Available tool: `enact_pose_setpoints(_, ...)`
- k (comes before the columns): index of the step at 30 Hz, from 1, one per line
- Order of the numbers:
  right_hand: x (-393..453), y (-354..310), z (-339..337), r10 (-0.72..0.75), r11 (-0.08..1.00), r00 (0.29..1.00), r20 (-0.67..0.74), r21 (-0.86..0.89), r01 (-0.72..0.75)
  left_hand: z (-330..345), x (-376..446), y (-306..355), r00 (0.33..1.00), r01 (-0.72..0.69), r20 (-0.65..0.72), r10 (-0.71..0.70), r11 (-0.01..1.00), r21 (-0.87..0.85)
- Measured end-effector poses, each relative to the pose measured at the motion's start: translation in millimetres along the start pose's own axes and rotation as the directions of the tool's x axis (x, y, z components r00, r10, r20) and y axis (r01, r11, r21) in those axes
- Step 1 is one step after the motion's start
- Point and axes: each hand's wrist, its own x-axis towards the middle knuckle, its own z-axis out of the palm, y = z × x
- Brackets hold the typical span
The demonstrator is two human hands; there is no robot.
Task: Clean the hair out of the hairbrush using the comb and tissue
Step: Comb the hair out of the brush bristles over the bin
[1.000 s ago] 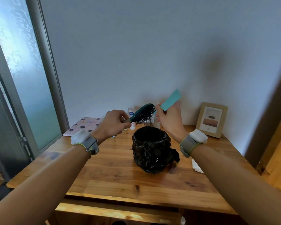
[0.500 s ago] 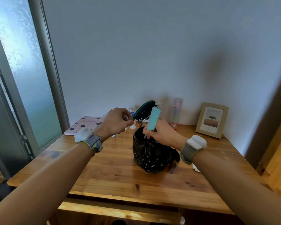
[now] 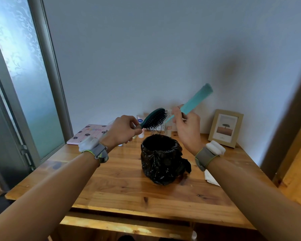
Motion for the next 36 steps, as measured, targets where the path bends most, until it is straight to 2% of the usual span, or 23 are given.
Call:
enact_pose_setpoints(2, 1.6, 1.4, 5.0, 0.032, 0.999, 0.994, 0.102, -0.011, -0.031, 0.4, -0.9, 2.1, 1.000, -0.003, -0.001, 0.003, 1.000, -0.008)
enact_pose_setpoints(6, -4.0, 17.4, 12.8, 0.102, 0.959, 0.939, 0.328, -0.283, -0.006, -0.7, -2.5, 7.6, 1.000, -0.012, -0.002, 0.012, 1.000, -0.010)
enact_pose_setpoints(13, -7.9, 22.2, 11.5, 0.263, 0.886, 0.833, 0.487, -0.463, -0.010, -6.8, -2.3, 6.6, 1.000, -0.013, -0.017, 0.013, 1.000, -0.010)
enact_pose_setpoints(15, -9.2, 21.7, 9.8, 0.285, 0.888, 0.824, 0.489, -0.458, -0.036, -7.5, -2.2, 4.8, 1.000, -0.020, -0.019, 0.020, 1.000, -0.009)
enact_pose_setpoints(20, -4.3, 18.0, 6.2, 0.314, 0.924, 0.875, 0.369, -0.332, -0.191, -6.4, -1.0, 1.9, 1.000, -0.018, -0.014, 0.018, 1.000, -0.018)
enact_pose_setpoints(26, 4.3, 13.4, 16.9, 0.329, 0.928, 0.837, 0.438, -0.314, -0.200, -4.9, 0.5, 5.5, 1.000, -0.018, 0.001, 0.019, 0.999, -0.051)
enact_pose_setpoints(29, 1.3, 19.1, 19.5, 0.363, 0.908, 0.819, 0.446, -0.368, -0.202, -7.2, 0.0, 6.2, 1.000, -0.026, -0.009, 0.026, 0.999, -0.043)
enact_pose_setpoints(34, -11.4, 27.1, 15.6, 0.456, 0.831, 0.742, 0.491, -0.533, -0.159, -10.0, 1.9, 6.3, 0.999, -0.026, -0.037, 0.025, 0.999, -0.034)
enact_pose_setpoints(36, -12.8, 28.1, 12.9, 0.464, 0.825, 0.728, 0.505, -0.545, -0.147, -9.7, 3.2, 6.3, 0.999, -0.027, -0.039, 0.026, 0.999, -0.030)
